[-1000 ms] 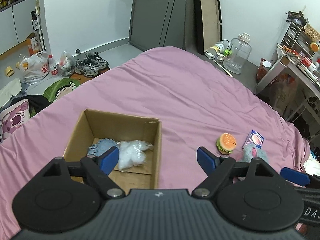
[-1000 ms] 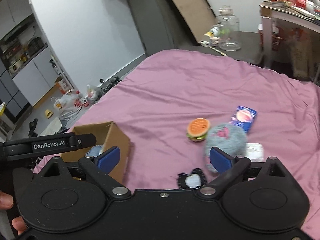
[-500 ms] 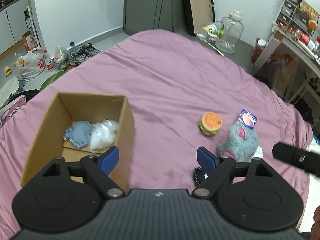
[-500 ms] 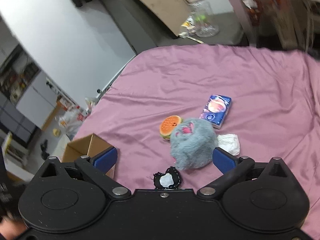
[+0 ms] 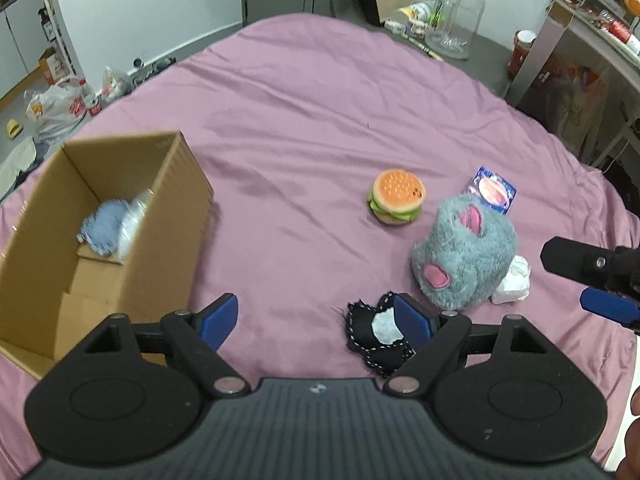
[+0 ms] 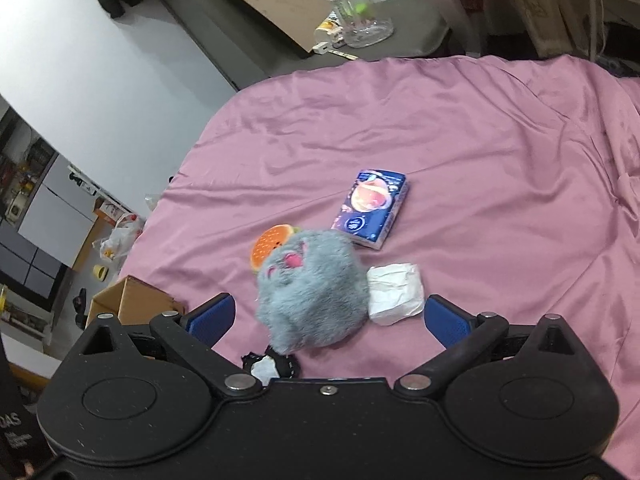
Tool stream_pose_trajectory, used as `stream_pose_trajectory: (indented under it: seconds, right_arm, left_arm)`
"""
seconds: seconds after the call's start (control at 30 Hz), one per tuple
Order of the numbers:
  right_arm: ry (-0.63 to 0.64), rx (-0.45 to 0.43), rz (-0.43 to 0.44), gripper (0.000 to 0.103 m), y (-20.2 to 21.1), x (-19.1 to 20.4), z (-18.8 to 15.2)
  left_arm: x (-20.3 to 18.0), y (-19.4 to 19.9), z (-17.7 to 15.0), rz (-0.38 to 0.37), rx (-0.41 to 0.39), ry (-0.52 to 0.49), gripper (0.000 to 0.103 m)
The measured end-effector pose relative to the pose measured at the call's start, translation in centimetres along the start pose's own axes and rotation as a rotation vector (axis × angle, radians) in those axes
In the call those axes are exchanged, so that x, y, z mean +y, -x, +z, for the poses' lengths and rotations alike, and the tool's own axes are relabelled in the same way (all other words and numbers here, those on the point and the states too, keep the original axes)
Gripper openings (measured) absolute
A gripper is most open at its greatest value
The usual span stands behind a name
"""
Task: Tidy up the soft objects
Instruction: 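Grasp the black-and-white plush with the left gripper while the right grasps the white tissue pack, then carry both items over the cardboard box and release them inside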
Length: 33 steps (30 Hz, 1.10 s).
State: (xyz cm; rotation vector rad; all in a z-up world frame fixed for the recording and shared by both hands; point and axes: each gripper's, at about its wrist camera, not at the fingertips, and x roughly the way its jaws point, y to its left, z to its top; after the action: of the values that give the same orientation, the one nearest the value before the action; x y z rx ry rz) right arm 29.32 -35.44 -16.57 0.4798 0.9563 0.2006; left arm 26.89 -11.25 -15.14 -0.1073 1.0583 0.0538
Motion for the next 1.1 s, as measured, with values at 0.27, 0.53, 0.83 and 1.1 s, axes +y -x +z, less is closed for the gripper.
stream_pose_trajectory:
  seconds: [0.27, 0.53, 0.83, 1.1]
  right_arm:
    - [-0.055, 0.028, -0.012, 0.095, -1.2, -2.7, 0.7]
    - [-0.184, 0.064, -0.007, 0.076, -2.5, -6.1, 1.0]
    - [-0.287, 0.121, 0.013, 0.062, -4.4, -7.6, 1.0]
    - [-0.268, 0.156, -0.018, 0.062, -6.4, -6.6, 1.1]
  left_arm:
    - [-2.0, -2.6, -1.0, 0.018, 0.039, 0.025, 0.084]
    - [-2.7, -4.8, -2.0, 0.052, 0.052, 0.076, 0.083]
    - [-3.4, -6.3, -2.4, 0.025, 0.065, 0.094, 0.072]
    - [-4.1, -5.6, -2.1, -0.05, 0.045, 0.071, 0.033]
